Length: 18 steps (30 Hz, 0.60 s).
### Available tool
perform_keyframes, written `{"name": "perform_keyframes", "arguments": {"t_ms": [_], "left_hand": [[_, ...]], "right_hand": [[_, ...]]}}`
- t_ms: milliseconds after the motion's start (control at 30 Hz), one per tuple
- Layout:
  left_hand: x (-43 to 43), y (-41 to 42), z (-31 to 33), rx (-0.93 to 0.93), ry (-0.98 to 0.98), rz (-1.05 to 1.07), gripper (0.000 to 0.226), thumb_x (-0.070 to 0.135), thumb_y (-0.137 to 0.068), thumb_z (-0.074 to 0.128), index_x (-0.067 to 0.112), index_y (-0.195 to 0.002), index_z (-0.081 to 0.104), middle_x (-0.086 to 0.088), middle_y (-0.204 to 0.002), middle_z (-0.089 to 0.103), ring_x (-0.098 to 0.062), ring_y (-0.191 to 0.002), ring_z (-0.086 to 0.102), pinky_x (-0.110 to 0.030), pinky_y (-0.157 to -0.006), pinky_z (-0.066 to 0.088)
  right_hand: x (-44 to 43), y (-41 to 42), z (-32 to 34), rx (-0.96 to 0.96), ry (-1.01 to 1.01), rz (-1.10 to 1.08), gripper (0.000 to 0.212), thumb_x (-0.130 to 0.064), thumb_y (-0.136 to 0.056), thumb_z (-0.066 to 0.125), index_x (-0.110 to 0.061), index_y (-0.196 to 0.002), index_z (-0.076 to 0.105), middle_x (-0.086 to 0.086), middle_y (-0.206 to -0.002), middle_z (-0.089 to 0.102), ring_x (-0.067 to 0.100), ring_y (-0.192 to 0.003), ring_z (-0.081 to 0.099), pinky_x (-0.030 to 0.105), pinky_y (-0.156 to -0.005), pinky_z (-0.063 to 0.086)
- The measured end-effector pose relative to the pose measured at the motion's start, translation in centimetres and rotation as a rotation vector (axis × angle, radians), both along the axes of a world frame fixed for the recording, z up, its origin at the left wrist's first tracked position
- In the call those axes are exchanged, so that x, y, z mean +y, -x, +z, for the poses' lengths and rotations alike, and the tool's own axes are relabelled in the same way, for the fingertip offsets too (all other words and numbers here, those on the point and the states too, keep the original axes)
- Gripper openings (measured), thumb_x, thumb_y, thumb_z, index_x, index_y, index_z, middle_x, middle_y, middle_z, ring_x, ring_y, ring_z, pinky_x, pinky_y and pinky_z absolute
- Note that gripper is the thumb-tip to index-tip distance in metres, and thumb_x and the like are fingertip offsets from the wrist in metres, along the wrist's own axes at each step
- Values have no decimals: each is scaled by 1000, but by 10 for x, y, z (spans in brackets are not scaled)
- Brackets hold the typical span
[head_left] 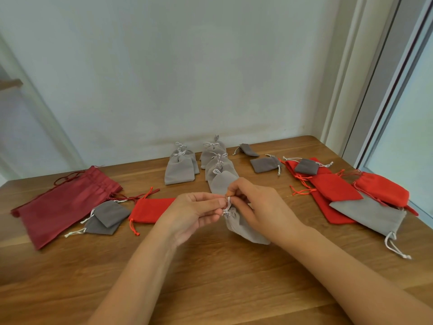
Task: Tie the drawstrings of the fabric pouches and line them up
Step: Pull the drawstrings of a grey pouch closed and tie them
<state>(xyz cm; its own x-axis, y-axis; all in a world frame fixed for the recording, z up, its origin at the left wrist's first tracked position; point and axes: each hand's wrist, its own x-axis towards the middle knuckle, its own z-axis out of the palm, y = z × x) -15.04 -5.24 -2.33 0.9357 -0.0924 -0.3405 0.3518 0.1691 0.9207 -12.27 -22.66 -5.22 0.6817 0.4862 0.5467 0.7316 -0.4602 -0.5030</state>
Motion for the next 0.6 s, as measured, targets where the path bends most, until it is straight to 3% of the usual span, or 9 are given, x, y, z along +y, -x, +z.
{"name": "perform_keyframes", "arguments": {"t_ms": [133, 200, 400, 600], "left_hand": [[-1, -1, 0, 133, 306, -21, 18, 3, -69, 65, -1, -86, 71, -3, -61, 61, -4, -44, 56, -13, -44, 50], [1, -1, 1, 154, 344, -50, 14, 5, -71, 65, 0, -82, 71, -3, -62, 60, -4, -43, 56, -13, -43, 49], [4, 0, 2, 61, -22, -101, 22, 6, -64, 71, 3, -86, 73, -4, -63, 63, -5, -47, 55, -14, -47, 50], [1, 2, 2, -40, -171, -93, 31, 10, -60, 76, 4, -90, 72, -2, -66, 67, -5, -49, 56, -14, -50, 49]], "right_hand": [[-1, 0, 1, 25, -13, 17, 9, -18, -95, 56, -15, -103, 55, -4, -87, 68, 12, -78, 65, 37, -70, 54], [-1, 1, 1, 34, -40, 26, 10, -19, -95, 54, -14, -103, 55, -5, -88, 69, 12, -78, 65, 35, -69, 53], [2, -1, -2, 45, -25, 6, 10, -19, -95, 50, -15, -103, 55, -7, -76, 67, 1, -61, 54, 12, -58, 40], [0, -2, -1, 45, -69, -12, 12, -21, -91, 60, -16, -99, 66, -5, -79, 70, 7, -74, 63, 20, -67, 48]]}}
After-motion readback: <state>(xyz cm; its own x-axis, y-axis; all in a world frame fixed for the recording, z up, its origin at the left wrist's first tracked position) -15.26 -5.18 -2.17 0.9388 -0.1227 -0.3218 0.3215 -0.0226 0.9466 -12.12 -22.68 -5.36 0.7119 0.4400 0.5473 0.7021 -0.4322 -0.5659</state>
